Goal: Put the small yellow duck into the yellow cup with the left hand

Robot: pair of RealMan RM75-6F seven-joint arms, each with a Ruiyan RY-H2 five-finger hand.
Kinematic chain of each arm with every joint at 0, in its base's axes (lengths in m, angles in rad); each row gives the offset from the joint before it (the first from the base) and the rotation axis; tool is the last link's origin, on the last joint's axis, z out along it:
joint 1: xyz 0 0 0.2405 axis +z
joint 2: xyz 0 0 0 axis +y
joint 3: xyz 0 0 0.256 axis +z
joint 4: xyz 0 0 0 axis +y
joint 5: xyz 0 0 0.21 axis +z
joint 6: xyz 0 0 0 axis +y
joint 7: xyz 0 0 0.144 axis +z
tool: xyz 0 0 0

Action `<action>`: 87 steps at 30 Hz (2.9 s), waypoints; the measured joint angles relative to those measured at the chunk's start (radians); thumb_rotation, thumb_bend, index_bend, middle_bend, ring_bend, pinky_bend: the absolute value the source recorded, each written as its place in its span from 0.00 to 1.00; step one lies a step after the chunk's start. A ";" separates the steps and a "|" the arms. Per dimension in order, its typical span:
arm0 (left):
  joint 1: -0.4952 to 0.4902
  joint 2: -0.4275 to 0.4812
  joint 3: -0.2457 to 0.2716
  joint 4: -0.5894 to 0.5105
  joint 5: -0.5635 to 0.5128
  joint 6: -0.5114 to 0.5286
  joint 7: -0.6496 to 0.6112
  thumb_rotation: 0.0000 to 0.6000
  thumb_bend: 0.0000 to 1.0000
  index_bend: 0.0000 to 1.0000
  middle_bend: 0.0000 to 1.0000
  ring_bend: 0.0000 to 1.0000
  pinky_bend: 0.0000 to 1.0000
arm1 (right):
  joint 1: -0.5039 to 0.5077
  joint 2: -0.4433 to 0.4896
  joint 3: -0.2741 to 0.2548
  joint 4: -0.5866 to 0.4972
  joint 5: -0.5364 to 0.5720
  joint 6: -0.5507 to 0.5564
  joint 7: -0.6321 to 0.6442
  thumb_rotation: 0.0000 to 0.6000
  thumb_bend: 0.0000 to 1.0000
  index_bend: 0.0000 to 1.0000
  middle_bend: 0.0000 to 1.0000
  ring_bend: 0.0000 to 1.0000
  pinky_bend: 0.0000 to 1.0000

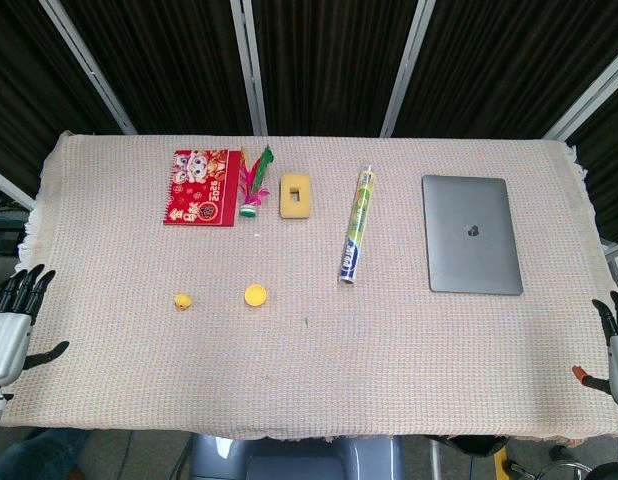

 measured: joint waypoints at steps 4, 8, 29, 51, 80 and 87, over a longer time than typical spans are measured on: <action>0.002 0.002 0.001 -0.003 0.000 0.001 -0.003 1.00 0.06 0.00 0.00 0.02 0.10 | 0.000 0.000 0.000 -0.001 0.001 0.000 0.001 1.00 0.00 0.10 0.00 0.00 0.00; 0.005 0.005 0.002 -0.005 0.001 0.006 -0.004 1.00 0.06 0.00 0.00 0.02 0.10 | 0.001 -0.001 0.002 -0.003 0.004 -0.001 0.004 1.00 0.00 0.10 0.00 0.00 0.00; 0.019 -0.030 -0.032 -0.008 -0.059 0.040 0.079 1.00 0.05 0.01 0.07 0.08 0.06 | 0.012 0.002 -0.007 -0.007 -0.006 -0.020 0.003 1.00 0.00 0.10 0.00 0.00 0.00; -0.016 -0.020 -0.046 -0.013 -0.079 -0.022 0.102 1.00 0.04 0.06 0.17 0.14 0.03 | 0.016 0.005 -0.016 -0.011 -0.016 -0.026 0.001 1.00 0.00 0.10 0.00 0.00 0.00; -0.297 -0.177 -0.140 0.116 -0.495 -0.457 0.272 1.00 0.08 0.30 0.12 0.06 0.01 | 0.017 0.010 -0.031 -0.012 -0.055 -0.025 0.024 1.00 0.00 0.10 0.00 0.00 0.00; -0.334 -0.215 -0.146 0.058 -0.504 -0.430 0.321 1.00 0.09 0.33 0.11 0.05 0.00 | 0.018 0.012 -0.033 -0.010 -0.058 -0.028 0.034 1.00 0.00 0.10 0.00 0.00 0.00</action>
